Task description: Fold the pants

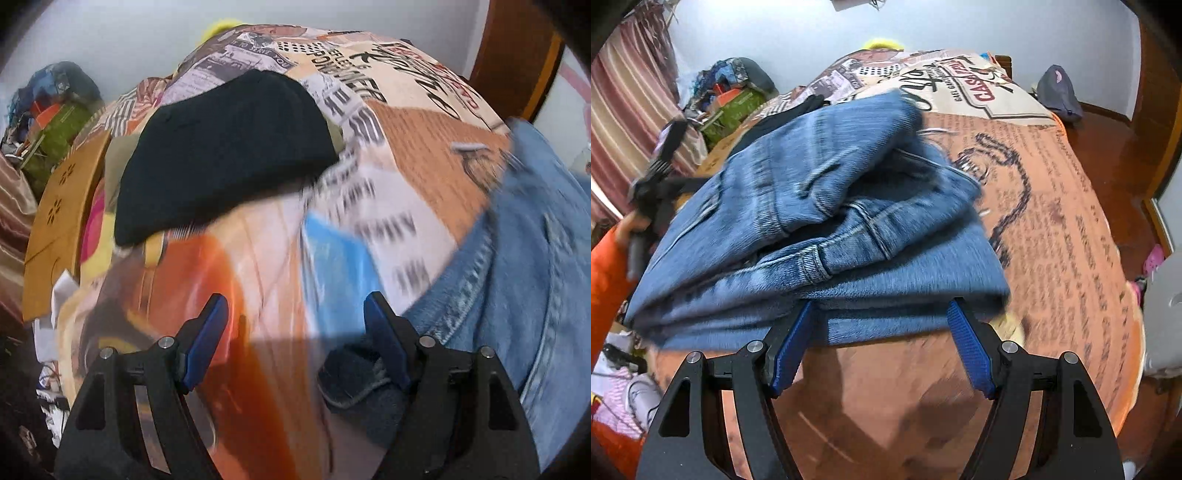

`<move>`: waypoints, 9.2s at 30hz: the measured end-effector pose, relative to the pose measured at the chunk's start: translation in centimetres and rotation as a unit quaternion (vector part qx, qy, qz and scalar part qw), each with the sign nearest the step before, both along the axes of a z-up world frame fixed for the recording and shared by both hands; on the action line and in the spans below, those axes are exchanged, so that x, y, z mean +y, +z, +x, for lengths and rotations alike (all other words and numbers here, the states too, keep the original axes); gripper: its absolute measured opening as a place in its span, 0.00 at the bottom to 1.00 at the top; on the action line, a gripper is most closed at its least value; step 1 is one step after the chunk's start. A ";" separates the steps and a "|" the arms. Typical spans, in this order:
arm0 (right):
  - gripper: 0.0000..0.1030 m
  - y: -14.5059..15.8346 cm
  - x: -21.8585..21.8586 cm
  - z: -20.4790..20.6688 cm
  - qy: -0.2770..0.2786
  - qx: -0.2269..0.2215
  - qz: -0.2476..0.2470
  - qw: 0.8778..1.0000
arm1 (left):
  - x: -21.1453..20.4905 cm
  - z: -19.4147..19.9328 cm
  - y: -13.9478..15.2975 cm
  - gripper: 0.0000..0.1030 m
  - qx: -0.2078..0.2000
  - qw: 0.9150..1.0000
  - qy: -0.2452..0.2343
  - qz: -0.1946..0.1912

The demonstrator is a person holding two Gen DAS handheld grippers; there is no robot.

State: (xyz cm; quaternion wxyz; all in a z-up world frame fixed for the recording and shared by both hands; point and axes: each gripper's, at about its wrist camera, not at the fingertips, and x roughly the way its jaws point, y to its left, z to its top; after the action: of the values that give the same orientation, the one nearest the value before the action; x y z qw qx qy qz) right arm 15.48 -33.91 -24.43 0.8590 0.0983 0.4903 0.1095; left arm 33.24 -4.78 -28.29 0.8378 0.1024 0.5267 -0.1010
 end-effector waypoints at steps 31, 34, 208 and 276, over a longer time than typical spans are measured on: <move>0.65 3.9 6.0 4.0 0.078 -0.065 -0.017 0.995 | -3.7 -10.0 4.2 0.69 -0.070 0.994 -0.036 -0.074; 0.65 2.3 5.4 4.1 0.081 -0.041 0.005 0.996 | -3.2 -10.5 4.1 0.70 -0.071 0.994 -0.051 -0.066; 0.19 2.4 21.6 35.6 0.107 -0.084 0.049 0.990 | 12.3 25.0 2.0 0.53 -0.081 0.987 0.015 -0.141; 1.00 24.8 18.2 -4.4 0.040 -0.401 0.015 0.915 | 4.6 -22.3 28.9 0.97 -0.429 0.894 0.066 -0.115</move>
State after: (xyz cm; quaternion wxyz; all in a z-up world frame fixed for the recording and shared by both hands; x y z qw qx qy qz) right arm 11.06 -15.71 0.39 0.9768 0.0387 0.1063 0.1816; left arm 10.97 -0.16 0.62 0.9930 0.0034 0.1066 -0.0513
